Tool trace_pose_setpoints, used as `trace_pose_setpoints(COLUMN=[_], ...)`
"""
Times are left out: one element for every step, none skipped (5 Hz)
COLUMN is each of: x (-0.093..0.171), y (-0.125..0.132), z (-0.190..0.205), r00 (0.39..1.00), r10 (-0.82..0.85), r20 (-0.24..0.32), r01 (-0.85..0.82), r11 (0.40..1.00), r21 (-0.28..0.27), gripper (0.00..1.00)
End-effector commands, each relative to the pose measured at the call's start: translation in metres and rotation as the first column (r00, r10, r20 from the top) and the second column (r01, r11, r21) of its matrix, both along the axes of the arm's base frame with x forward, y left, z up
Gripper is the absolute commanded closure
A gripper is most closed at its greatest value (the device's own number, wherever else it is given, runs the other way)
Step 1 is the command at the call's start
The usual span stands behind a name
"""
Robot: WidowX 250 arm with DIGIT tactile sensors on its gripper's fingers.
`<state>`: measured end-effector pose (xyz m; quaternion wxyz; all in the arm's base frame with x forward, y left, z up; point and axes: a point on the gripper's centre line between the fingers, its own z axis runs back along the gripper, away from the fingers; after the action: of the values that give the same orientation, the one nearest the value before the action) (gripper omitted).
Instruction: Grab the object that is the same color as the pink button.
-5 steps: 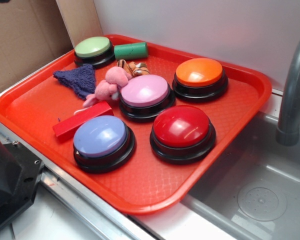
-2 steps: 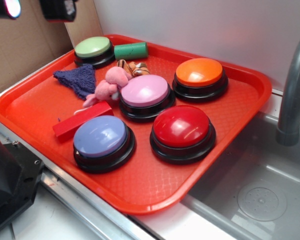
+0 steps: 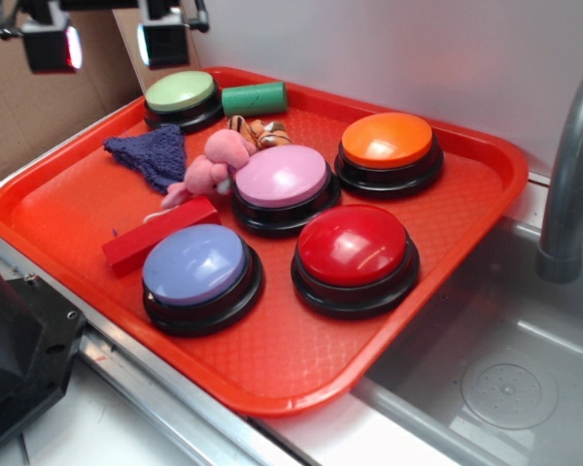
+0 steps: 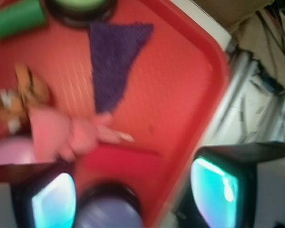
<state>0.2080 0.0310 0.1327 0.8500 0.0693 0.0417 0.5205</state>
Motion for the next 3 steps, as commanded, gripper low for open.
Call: trace_pose_setpoints(x=[0.012, 0.019, 0.026], y=[0.012, 0.007, 0.001], z=[-0.027, -0.042, -0.059], r00=[0.993, 0.994, 0.996], r10=[0.106, 0.096, 0.061], r20=[0.048, 0.058, 0.067], r01=[-0.107, -0.096, -0.059], r11=[0.994, 0.995, 0.998], r21=[0.009, 0.007, -0.032], gripper=[0.0, 0.0, 0.0])
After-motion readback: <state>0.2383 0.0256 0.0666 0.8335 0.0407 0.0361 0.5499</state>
